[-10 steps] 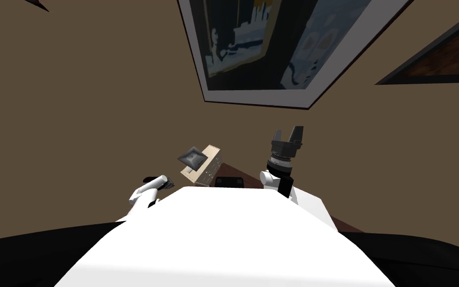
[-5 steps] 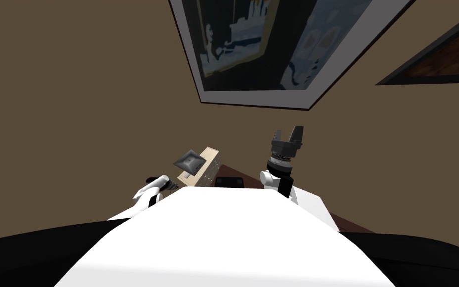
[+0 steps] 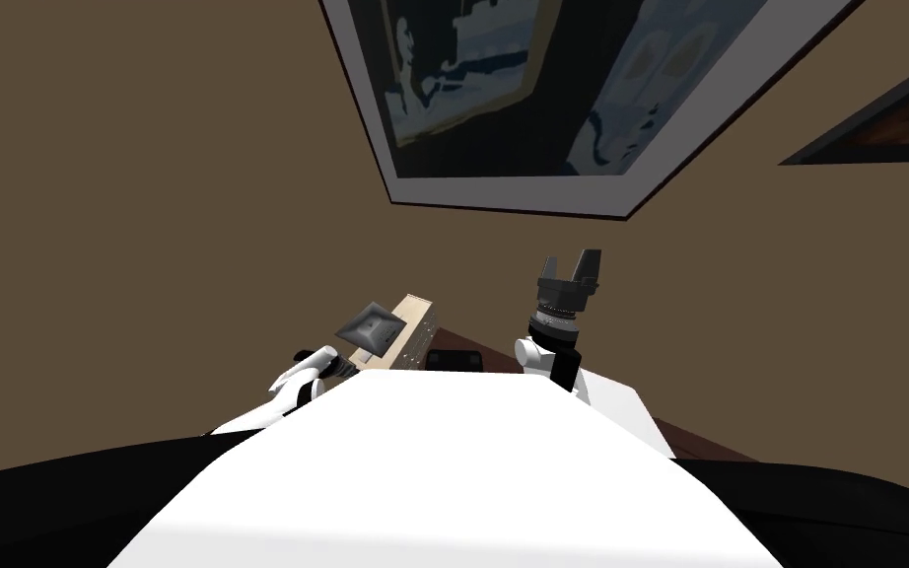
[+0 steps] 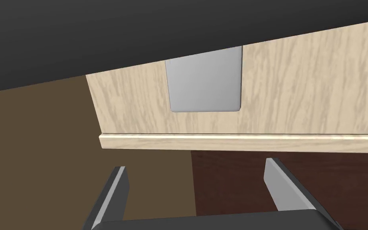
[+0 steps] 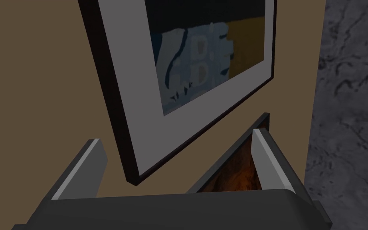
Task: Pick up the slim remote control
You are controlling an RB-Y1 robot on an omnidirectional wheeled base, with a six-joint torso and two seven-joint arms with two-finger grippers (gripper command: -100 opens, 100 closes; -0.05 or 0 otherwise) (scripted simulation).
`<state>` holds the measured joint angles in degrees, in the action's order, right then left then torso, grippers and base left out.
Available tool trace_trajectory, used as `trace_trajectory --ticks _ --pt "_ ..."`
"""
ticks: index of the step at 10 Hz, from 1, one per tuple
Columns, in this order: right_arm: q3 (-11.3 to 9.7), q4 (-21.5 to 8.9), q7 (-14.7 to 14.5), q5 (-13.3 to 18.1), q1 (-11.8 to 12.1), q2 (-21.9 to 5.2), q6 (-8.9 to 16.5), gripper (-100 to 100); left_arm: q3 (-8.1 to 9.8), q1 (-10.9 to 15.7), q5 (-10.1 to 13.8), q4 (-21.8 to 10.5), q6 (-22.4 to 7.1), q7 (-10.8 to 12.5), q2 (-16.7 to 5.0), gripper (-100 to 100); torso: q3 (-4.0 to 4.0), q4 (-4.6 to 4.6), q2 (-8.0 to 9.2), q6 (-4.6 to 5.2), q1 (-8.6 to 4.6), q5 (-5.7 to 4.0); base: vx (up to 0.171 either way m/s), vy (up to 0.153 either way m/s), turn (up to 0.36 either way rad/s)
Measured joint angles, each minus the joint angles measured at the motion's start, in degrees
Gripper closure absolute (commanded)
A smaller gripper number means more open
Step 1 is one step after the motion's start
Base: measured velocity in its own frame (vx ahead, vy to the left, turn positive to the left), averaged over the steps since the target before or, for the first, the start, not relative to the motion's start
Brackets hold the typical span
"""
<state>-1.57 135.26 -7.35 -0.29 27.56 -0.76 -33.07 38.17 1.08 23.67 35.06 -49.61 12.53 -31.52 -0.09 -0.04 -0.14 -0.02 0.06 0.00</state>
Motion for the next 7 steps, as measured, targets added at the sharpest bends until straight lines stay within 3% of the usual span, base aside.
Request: trace_trajectory --ticks 2,3,4,6,7 --pt "0.0 0.0 0.0 0.0 0.0 0.0 0.0 0 -0.29 2.3 2.0 -5.8 -0.2 -0.1 -1.4 -100 -0.08 -0.02 -0.18 0.06 0.08 0.01 0.097 0.048 -0.148" --pt "0.0 0.0 0.0 0.0 0.0 0.0 0.0 0 -0.61 1.6 2.0 -3.9 -1.9 1.2 -0.5 -100 -0.12 -0.04 -0.22 0.0 0.05 0.02 0.052 0.021 0.029" --pt "0.0 0.0 0.0 0.0 0.0 0.0 0.0 0 -0.73 1.7 2.0 -4.0 -2.4 1.8 -0.3 -100 -0.06 -0.02 -0.1 -0.01 -0.02 0.0 0.032 0.02 -0.036" --pt "0.0 0.0 0.0 0.0 0.0 0.0 0.0 0 -1.2 3.8 3.0 -9.0 -1.6 1.7 -1.1 -100 -0.04 0.01 -0.11 0.09 0.02 0.04 0.041 0.028 -0.065" --pt "0.0 0.0 0.0 0.0 0.0 0.0 0.0 0 -1.25 3.8 3.1 -9.4 -1.6 1.7 -1.2 0 -0.04 0.05 -0.12 0.18 0.07 0.09 0.0 0.0 0.0"
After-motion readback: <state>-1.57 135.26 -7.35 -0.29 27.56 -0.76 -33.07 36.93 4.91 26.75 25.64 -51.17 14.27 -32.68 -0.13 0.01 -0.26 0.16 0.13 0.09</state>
